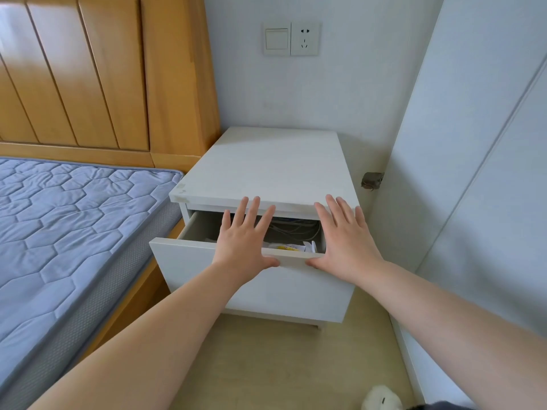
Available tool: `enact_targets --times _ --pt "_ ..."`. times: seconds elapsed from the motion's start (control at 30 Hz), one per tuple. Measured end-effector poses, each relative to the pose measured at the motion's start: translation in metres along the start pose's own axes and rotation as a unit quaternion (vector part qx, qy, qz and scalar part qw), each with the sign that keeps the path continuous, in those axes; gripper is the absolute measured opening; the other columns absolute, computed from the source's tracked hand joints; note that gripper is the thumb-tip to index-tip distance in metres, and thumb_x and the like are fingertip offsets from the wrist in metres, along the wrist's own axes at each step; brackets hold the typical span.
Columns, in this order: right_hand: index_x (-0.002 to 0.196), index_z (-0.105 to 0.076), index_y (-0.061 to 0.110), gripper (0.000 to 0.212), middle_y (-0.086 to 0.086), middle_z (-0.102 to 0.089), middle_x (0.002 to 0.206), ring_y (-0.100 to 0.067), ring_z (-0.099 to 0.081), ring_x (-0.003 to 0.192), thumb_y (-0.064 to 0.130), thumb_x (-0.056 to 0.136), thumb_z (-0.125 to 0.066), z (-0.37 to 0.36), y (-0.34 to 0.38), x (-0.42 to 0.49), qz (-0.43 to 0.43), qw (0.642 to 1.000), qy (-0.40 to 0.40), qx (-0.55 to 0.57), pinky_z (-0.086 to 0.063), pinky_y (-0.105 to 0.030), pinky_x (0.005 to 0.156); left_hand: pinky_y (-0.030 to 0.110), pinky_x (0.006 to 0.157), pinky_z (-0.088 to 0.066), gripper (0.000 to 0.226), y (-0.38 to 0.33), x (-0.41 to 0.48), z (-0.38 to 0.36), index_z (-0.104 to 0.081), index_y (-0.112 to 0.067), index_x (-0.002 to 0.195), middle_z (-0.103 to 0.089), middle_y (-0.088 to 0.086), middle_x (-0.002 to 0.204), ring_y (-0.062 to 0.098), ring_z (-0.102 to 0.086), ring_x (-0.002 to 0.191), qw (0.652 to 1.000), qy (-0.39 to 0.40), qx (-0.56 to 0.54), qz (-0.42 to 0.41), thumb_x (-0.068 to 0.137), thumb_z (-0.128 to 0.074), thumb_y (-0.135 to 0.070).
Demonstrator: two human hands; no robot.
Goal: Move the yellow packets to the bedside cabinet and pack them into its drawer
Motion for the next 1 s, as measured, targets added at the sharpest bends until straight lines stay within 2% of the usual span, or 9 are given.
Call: enact_targets --times 0.23,0.4,0.57,0.67,0.73,0.8,0.9,1.0 --pt "0.151 -0.003 0.017 0.107 -0.006 0.002 0.159 -0.026 0.007 0.147 0.069 0.074 -0.057 -0.012 -0.017 0.049 -0.003 1.0 0.021 -0.012 0.001 -0.051 0.117 0.048 0.117 0.005 0.109 0.004 0.047 -0.01 0.015 -0.025 0.151 0.015 0.004 0.16 0.027 0.019 0.146 1.0 -0.006 0.005 -0.012 0.08 -0.054 -0.071" --pt "0.144 -0.02 0.017 0.09 -0.004 -0.025 0.147 -0.024 -0.02 0.138 0.063 0.076 -0.058 -0.022 -0.026 0.068 0.008 1.0 0.011 -0.015 -0.017 -0.048 0.114 0.047 0.119 -0.003 0.094 0.003 0.069 -0.019 0.0 -0.023 0.151 -0.002 0.003 0.16 0.024 0.005 0.147 0.999 -0.031 -0.006 -0.023 0.085 -0.055 -0.062" --pt "0.132 -0.038 0.013 0.077 -0.005 -0.044 0.128 -0.027 -0.042 0.119 0.055 0.074 -0.068 -0.036 -0.024 0.074 0.003 0.995 -0.05 -0.084 -0.035 -0.042 0.096 0.049 0.114 -0.017 0.085 -0.003 0.077 -0.031 -0.019 -0.022 0.146 -0.023 0.003 0.152 0.025 -0.018 0.142 0.995 -0.102 0.019 -0.01 0.082 -0.061 -0.06" --pt "0.126 -0.044 0.012 0.076 -0.006 -0.049 0.122 -0.028 -0.047 0.112 0.054 0.07 -0.073 -0.045 -0.027 0.075 -0.002 0.991 -0.083 -0.103 -0.04 -0.042 0.09 0.051 0.102 -0.036 0.091 -0.001 0.08 -0.039 -0.039 -0.018 0.133 -0.049 0.008 0.136 0.029 -0.045 0.127 0.991 -0.134 0.012 -0.011 0.062 -0.08 -0.056" --pt "0.126 -0.045 0.012 0.077 -0.007 -0.05 0.121 -0.028 -0.048 0.111 0.055 0.068 -0.074 -0.047 -0.028 0.076 -0.003 0.991 -0.085 -0.1 -0.041 -0.042 0.089 0.051 0.095 -0.043 0.094 0.003 0.083 -0.044 -0.041 -0.017 0.126 -0.056 0.009 0.128 0.031 -0.053 0.118 0.987 -0.157 0.003 -0.016 0.053 -0.085 -0.056" --pt "0.127 -0.045 0.011 0.078 -0.008 -0.05 0.123 -0.029 -0.048 0.112 0.055 0.069 -0.073 -0.045 -0.027 0.076 -0.004 0.992 -0.073 -0.102 -0.041 -0.043 0.09 0.051 0.097 -0.041 0.093 0.002 0.083 -0.044 -0.039 -0.017 0.129 -0.054 0.008 0.131 0.03 -0.05 0.122 0.989 -0.147 0.006 -0.013 0.057 -0.083 -0.057" --pt "0.136 -0.033 0.012 0.076 -0.009 -0.039 0.136 -0.029 -0.038 0.124 0.056 0.081 -0.059 -0.037 -0.022 0.073 -0.003 0.996 -0.033 -0.085 -0.034 -0.046 0.101 0.048 0.112 -0.021 0.084 -0.004 0.078 -0.037 -0.021 -0.02 0.145 -0.028 0.006 0.15 0.026 -0.024 0.14 0.994 -0.1 0.03 -0.015 0.082 -0.061 -0.059" --pt "0.15 -0.009 0.016 0.075 -0.012 -0.005 0.158 -0.029 -0.008 0.145 0.056 0.093 -0.038 -0.025 -0.023 0.07 0.002 1.0 -0.001 -0.026 -0.011 -0.053 0.114 0.05 0.117 -0.002 0.081 -0.005 0.07 -0.022 0.007 -0.023 0.152 0.004 0.007 0.16 0.026 0.005 0.147 0.997 -0.078 0.029 0.003 0.094 -0.036 -0.059"
Point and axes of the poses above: each hand's wrist, its own x-axis towards the middle knuckle, its own z-axis out of the back of the hand, y = z × x, the point moved 1 cm from there along x, towards the middle knuckle
